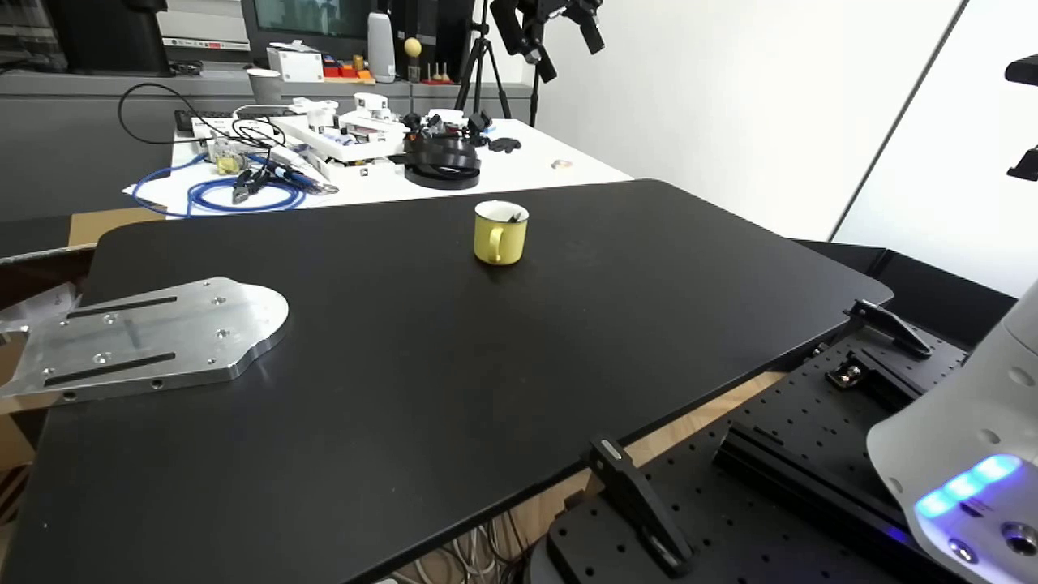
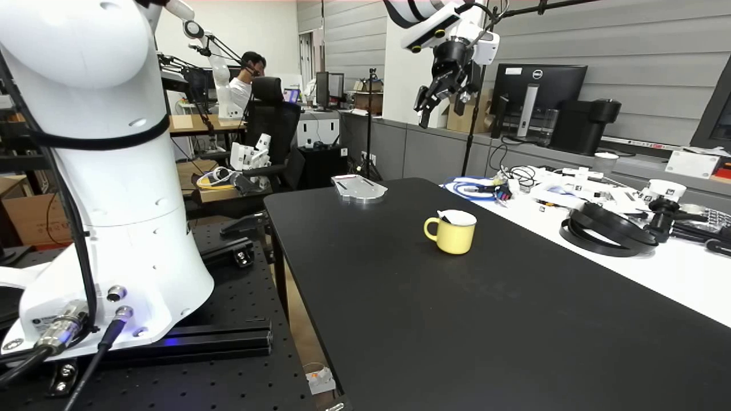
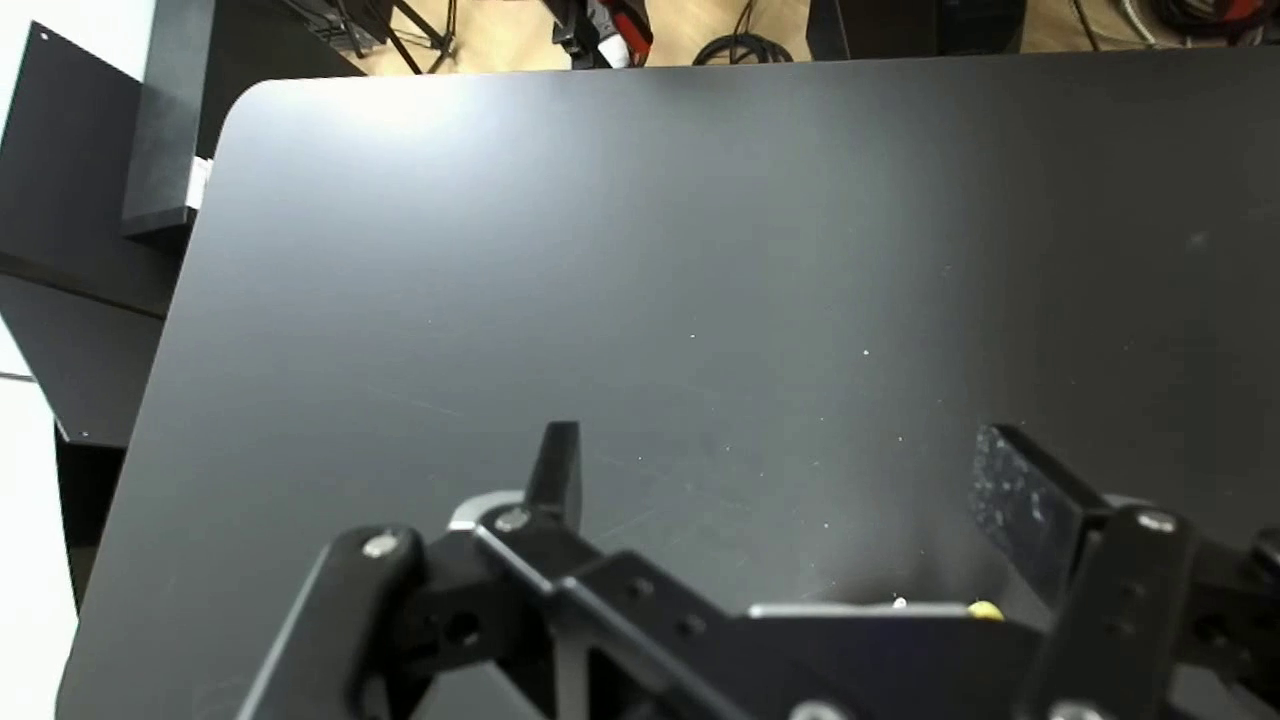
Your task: Remove the marker from the mug cup
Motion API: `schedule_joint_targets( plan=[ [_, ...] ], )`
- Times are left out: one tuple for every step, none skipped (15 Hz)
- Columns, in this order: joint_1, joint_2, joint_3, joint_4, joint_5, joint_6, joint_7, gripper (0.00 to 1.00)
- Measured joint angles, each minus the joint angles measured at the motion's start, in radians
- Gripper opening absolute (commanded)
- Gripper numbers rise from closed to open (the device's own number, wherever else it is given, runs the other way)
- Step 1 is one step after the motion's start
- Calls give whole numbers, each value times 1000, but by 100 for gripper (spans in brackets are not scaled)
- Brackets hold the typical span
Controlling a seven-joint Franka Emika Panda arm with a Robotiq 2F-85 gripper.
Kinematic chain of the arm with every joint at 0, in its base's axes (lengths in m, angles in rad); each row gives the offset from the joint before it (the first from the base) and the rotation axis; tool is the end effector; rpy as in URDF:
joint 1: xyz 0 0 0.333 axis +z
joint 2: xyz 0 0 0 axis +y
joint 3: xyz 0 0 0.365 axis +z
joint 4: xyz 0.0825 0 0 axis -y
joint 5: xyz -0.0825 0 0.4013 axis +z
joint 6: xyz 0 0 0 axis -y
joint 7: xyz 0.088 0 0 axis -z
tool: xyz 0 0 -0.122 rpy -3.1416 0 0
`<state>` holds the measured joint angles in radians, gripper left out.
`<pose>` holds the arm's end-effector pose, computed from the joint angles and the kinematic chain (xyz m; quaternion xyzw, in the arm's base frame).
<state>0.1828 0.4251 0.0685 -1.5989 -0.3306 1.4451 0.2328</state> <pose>0.6244 0.1105 0.3854 0.9474 0.0366 -0.2375 0.2112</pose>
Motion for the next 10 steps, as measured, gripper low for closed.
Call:
schedule_joint_targets(
  plan=[
    [0,7,0,7,-2,-4,0,100],
    [0,10,-1,12,-2,-7,0,100],
    [0,10,-2,15,-2,-9,0,100],
    [0,10,-2,17,-2,-10,0,100],
    [0,10,-2,19,-2,-11,0,100],
    [0,10,-2,19,-2,-11,0,100],
    [0,10,-2,20,-2,-12,0,100],
    [0,10,-2,20,-2,-12,0,100],
    [0,10,-2,20,-2,-12,0,100],
    [0,10,-2,19,-2,-11,-2,100]
  ],
)
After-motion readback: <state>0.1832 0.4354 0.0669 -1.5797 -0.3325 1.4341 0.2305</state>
